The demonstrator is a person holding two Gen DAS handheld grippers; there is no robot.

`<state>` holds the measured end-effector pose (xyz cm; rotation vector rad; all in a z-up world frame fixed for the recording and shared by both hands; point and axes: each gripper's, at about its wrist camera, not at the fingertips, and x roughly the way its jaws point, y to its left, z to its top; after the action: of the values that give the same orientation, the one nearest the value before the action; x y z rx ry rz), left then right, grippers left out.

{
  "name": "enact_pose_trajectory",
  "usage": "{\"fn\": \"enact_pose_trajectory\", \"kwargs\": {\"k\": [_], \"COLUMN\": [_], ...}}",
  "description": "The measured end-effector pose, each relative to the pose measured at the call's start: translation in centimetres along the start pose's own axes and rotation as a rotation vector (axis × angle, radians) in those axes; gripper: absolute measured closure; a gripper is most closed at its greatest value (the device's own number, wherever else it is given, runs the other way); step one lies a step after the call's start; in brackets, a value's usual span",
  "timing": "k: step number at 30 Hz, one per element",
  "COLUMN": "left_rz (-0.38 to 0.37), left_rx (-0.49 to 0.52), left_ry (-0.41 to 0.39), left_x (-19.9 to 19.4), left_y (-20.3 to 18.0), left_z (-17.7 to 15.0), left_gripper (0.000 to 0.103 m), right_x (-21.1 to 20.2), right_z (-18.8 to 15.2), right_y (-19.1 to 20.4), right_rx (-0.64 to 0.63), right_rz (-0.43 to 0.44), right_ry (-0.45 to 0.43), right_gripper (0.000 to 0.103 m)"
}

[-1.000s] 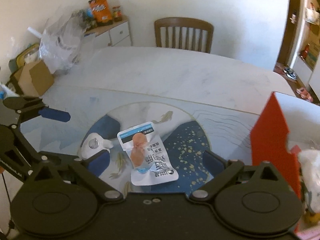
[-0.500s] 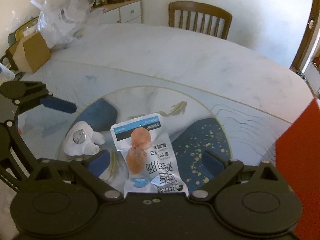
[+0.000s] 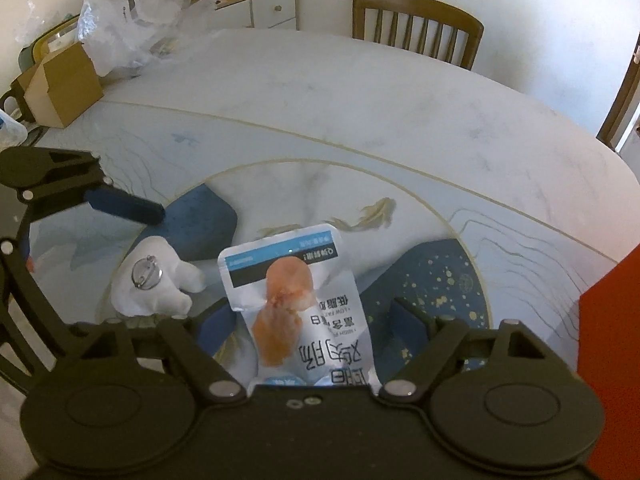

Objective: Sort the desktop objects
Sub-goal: 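Grasp the white plush toy with the left tool while the right tool grasps the sausage snack packet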

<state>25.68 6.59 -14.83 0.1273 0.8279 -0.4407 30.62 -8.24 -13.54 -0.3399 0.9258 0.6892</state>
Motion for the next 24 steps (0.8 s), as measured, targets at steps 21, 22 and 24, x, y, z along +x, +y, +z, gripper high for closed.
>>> {"fn": "enact_pose_trajectory", "kwargs": {"k": [21, 22, 24], "left_rz": [0.026, 0.027, 0.020], "left_rx": [0.032, 0.026, 0.013], "left_ry": [-0.003, -0.002, 0.000], "left_x": [-0.56, -0.60, -0.70], "left_y": [-0.50, -0.48, -0.46], "left_z": [0.08, 0.13, 0.18], "left_gripper": [0.052, 0.053, 0.054], "right_x": [-0.13, -0.24, -0.41], "right_z": [0.81, 0.81, 0.68], "right_y": [0.75, 0.81, 0.85], "right_rx": [0.004, 0.004, 0.004], "right_rz": [-0.046, -0.051, -0.061], "right_ry": [-0.009, -0.010, -0.006], "right_gripper": [0.040, 0.041, 0.042]}}
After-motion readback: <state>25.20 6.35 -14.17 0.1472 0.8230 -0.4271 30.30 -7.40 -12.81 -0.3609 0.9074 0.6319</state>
